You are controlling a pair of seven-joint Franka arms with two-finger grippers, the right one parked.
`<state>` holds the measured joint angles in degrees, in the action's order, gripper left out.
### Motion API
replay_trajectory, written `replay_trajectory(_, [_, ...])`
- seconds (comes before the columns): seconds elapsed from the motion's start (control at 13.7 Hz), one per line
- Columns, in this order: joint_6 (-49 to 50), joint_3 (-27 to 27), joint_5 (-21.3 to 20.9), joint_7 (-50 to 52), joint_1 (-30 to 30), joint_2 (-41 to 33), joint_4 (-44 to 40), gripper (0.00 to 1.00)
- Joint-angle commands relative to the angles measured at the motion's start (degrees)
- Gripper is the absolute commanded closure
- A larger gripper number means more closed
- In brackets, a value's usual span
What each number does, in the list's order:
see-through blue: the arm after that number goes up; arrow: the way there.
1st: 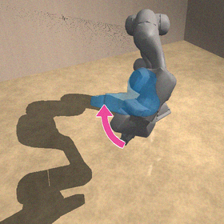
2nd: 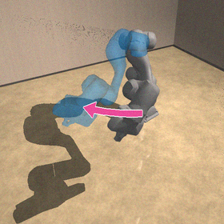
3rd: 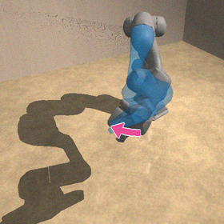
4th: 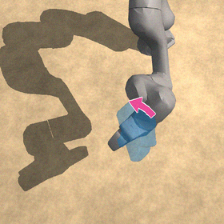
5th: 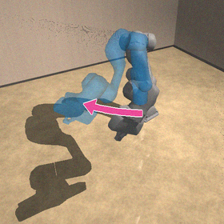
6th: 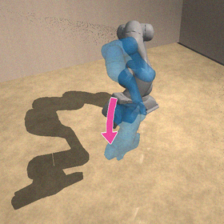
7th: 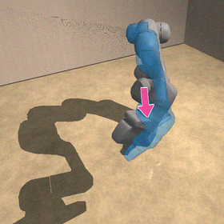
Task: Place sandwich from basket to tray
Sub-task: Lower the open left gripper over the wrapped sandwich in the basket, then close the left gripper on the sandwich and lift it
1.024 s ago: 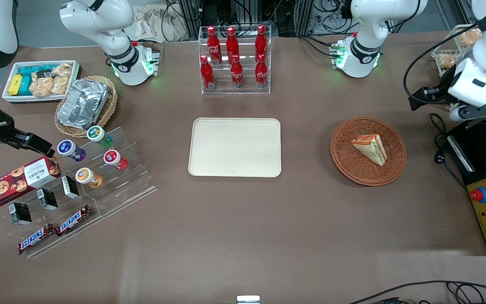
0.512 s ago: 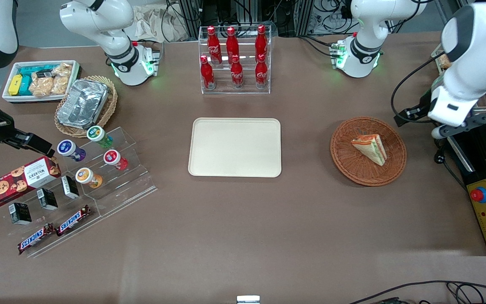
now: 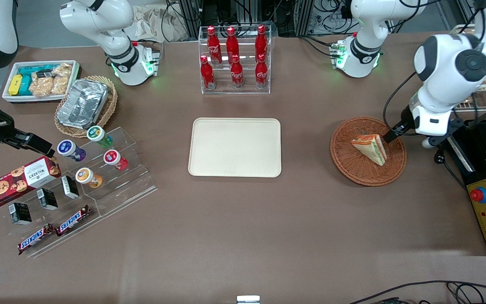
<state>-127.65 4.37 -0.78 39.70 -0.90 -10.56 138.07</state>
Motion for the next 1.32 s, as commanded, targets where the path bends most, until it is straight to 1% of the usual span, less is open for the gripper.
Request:
replay_trajectory(0.0, [-2.2,0.1,0.3,2.1,-0.2,0.0,2.2,0.01])
replay_trajectory(0.15, [-2.7,0.1,0.2,2.1,-1.4,0.3,3.5,0.01])
replay_trajectory(0.37, [-7.9,0.1,0.3,2.2,-1.5,3.0,5.4,0.01])
replay_trajectory(0.59, [-11.5,0.2,0.3,4.1,-1.3,5.7,5.4,0.01])
replay_trajectory(1.02, [-11.8,0.4,0.3,5.3,-0.9,7.6,4.3,0.01])
replay_trajectory(1.24, [-16.7,0.5,0.3,8.5,-0.4,10.6,4.5,0.01])
